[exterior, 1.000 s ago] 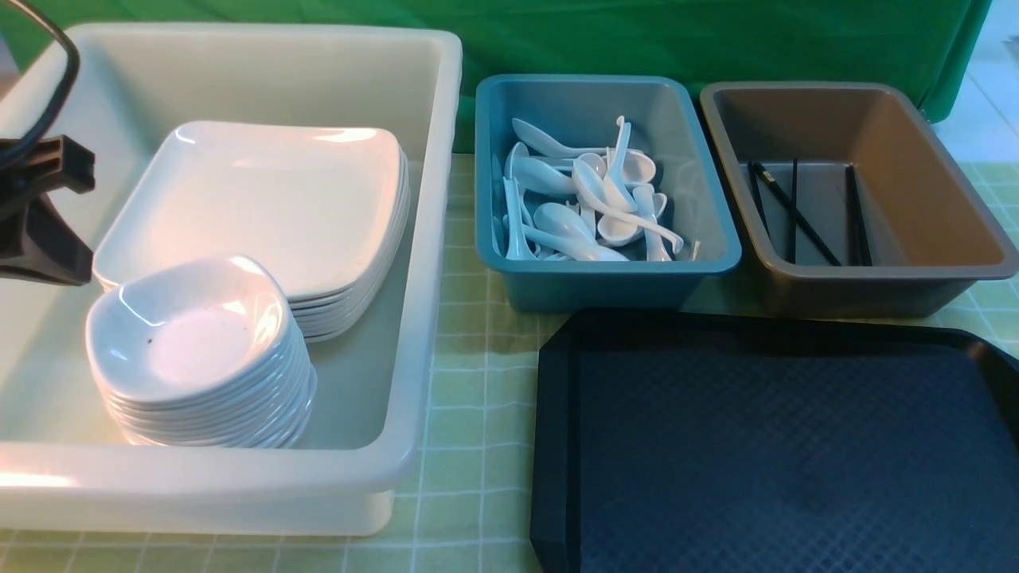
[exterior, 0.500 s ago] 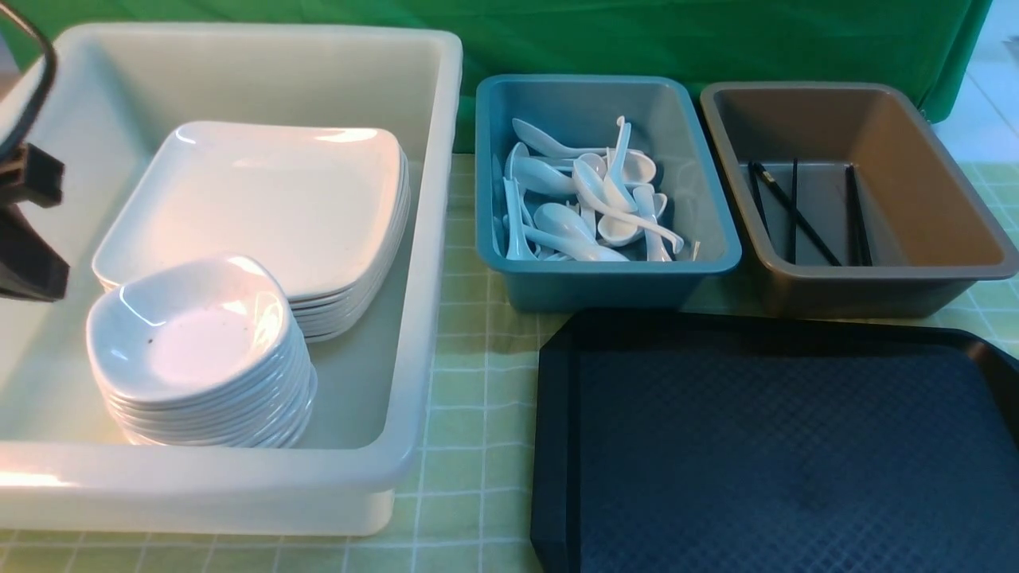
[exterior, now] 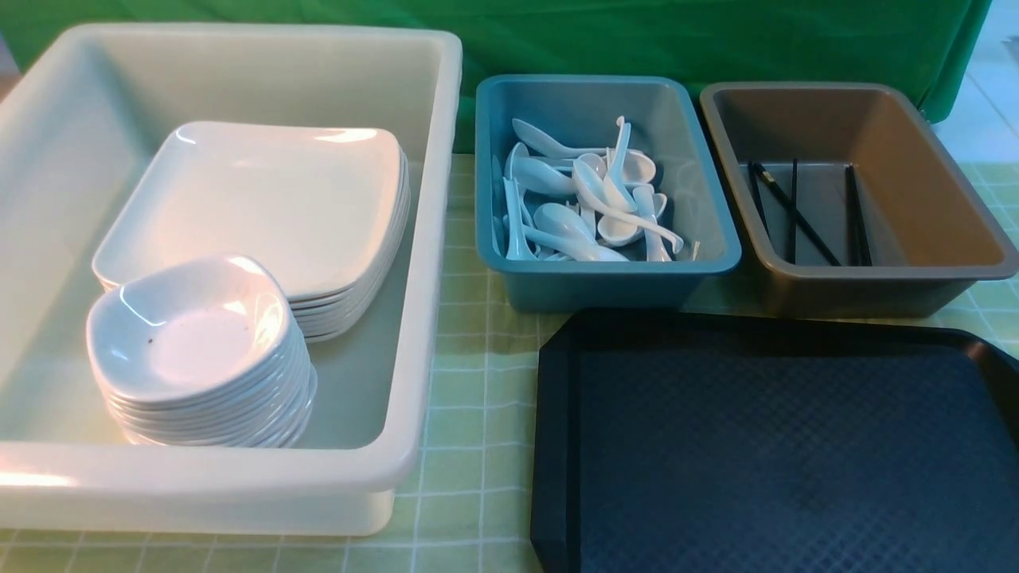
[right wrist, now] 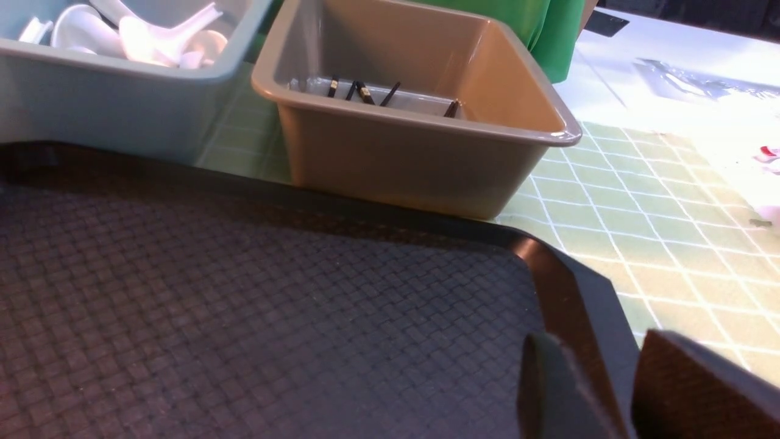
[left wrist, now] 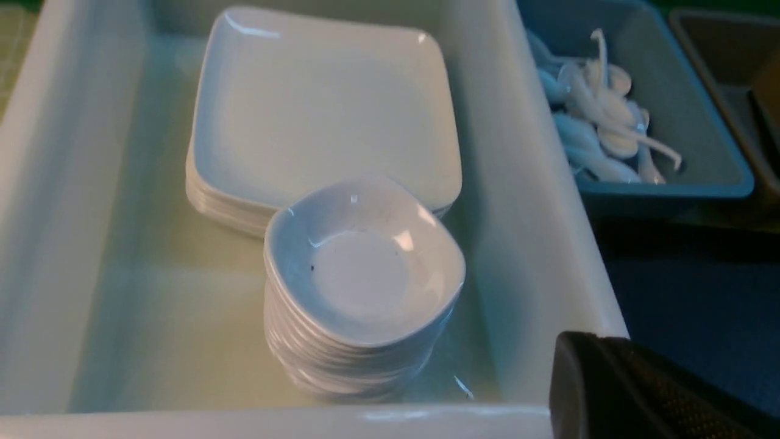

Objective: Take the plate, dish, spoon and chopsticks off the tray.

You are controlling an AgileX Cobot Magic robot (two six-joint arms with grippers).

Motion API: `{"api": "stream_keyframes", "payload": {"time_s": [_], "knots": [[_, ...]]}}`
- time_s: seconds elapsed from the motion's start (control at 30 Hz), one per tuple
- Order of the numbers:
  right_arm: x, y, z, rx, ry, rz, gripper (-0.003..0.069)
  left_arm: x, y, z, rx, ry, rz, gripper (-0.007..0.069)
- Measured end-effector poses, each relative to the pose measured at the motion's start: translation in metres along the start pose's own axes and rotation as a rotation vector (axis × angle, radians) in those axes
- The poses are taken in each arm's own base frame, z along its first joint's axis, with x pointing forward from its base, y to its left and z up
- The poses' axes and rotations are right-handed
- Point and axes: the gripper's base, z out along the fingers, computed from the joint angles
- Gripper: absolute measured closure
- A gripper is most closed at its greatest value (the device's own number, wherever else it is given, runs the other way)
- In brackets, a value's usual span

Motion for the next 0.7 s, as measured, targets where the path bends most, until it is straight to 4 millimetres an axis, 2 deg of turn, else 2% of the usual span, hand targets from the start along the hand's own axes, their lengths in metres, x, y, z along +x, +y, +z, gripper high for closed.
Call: {"api": "stream_keyframes", "payload": {"time_s": [0.03,0.07,0.13,0.27,0.3,0.37,0.4,0.5,0.6,0.7], "knots": [[0.000,0.000,0.000,0.000,0.000,0.000,0.0449,0.014,-0.001,-0.008,-0.007,-0.096,0.004,0.0633],[0.000,0.000,0.000,0.000,0.000,0.000,0.0448,0.016,-0.001,-0.008,-0.008,-0.106,0.004,0.0633],[0.000,0.000,0.000,0.000,-0.001,0.000,0.0442,0.042,0.001,-0.011,-0.016,-0.212,0.004,0.0633],[0.000,0.000,0.000,0.000,-0.001,-0.001,0.0434,0.074,0.006,0.000,-0.006,-0.298,-0.030,0.0633],[0.000,0.000,0.000,0.000,-0.001,-0.001,0.0433,0.074,0.006,-0.001,-0.002,-0.302,-0.032,0.0633],[0.000,0.000,0.000,0.000,-0.001,-0.001,0.0426,0.089,0.009,0.015,0.025,-0.314,-0.089,0.0633],[0.000,0.000,0.000,0.000,-0.001,-0.001,0.0426,0.090,0.009,0.016,0.026,-0.314,-0.092,0.0633],[0.000,0.000,0.000,0.000,-0.001,-0.001,0.0424,0.107,0.016,0.036,0.019,-0.256,-0.127,0.0633],[0.000,0.000,0.000,0.000,-0.001,-0.001,0.0422,0.118,0.022,0.047,-0.015,-0.217,-0.116,0.0633],[0.000,0.000,0.000,0.000,-0.001,-0.001,0.0420,0.119,0.030,0.052,-0.075,-0.278,-0.080,0.0633]]}}
